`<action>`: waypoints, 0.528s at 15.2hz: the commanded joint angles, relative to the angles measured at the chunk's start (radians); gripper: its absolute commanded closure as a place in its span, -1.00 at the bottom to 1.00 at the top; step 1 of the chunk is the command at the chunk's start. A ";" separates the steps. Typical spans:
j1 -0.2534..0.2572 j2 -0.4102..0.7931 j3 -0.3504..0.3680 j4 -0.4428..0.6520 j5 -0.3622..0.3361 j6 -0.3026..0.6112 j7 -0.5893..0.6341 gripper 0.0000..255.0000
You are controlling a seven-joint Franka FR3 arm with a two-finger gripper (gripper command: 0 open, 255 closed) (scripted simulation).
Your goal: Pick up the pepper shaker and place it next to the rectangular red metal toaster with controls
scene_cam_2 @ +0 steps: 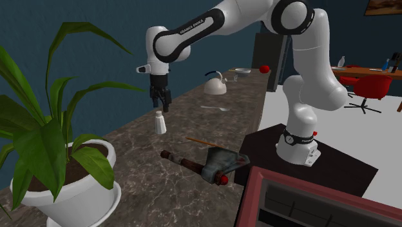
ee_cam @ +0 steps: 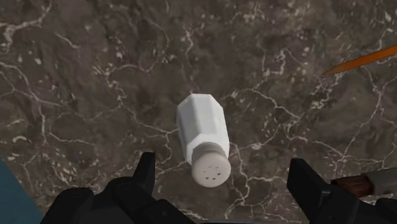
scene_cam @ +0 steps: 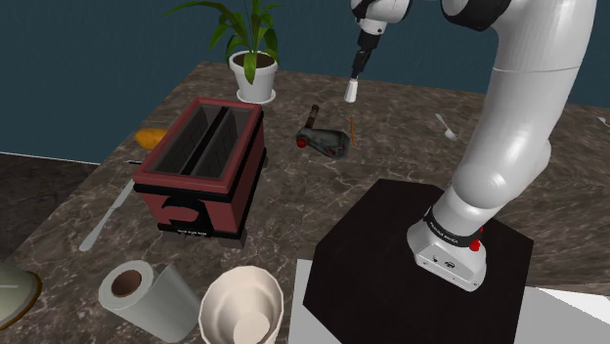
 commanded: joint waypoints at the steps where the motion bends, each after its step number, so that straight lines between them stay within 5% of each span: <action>1: -0.013 0.035 0.005 0.026 0.016 0.005 -0.016 -1.00; 8: -0.015 0.074 0.017 -0.008 0.039 0.075 -0.030 -1.00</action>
